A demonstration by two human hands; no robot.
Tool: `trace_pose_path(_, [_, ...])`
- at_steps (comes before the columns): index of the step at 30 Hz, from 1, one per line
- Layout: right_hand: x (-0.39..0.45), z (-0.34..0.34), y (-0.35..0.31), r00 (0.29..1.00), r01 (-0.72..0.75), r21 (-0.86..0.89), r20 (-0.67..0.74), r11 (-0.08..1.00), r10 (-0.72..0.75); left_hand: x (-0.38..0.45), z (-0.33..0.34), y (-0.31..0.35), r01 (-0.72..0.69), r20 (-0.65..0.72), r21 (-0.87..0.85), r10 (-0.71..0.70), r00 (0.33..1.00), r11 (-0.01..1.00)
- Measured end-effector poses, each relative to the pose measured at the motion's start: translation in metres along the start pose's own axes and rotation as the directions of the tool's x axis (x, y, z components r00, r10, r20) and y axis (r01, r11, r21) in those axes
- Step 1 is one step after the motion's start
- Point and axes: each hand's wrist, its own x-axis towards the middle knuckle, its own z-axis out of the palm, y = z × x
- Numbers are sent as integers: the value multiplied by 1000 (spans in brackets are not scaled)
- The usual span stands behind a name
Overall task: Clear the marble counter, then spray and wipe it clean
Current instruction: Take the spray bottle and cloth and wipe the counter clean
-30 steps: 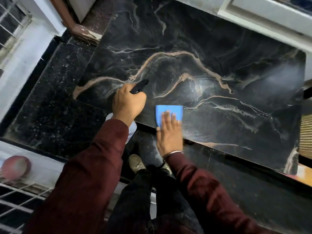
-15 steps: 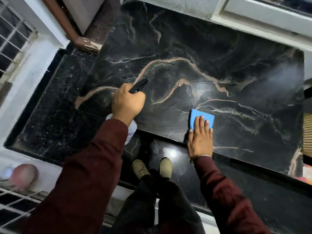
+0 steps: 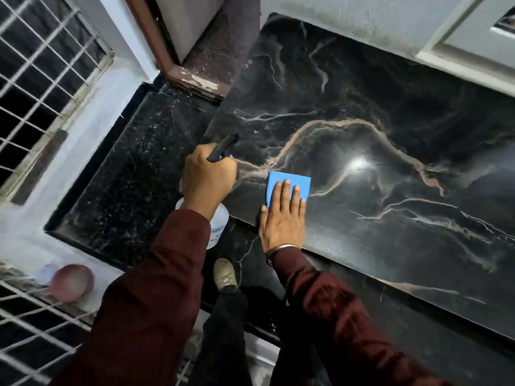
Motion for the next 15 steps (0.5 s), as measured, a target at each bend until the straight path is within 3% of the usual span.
trace_pose_path(5, [33,8,-73,1000,29,5,-10,1000,-29,40,-34,-21,-14,-13,20,14,1000,1000])
trace_pose_path(10, [65,14,-142,989,149,3,3,989,-149,77,-60,-48,-34,-34,8,34,999,999])
trace_pose_path(15, [65,16,-154,947,322,-35,29,946,-321,98,-70,-58,-32,-14,16,33,999,999])
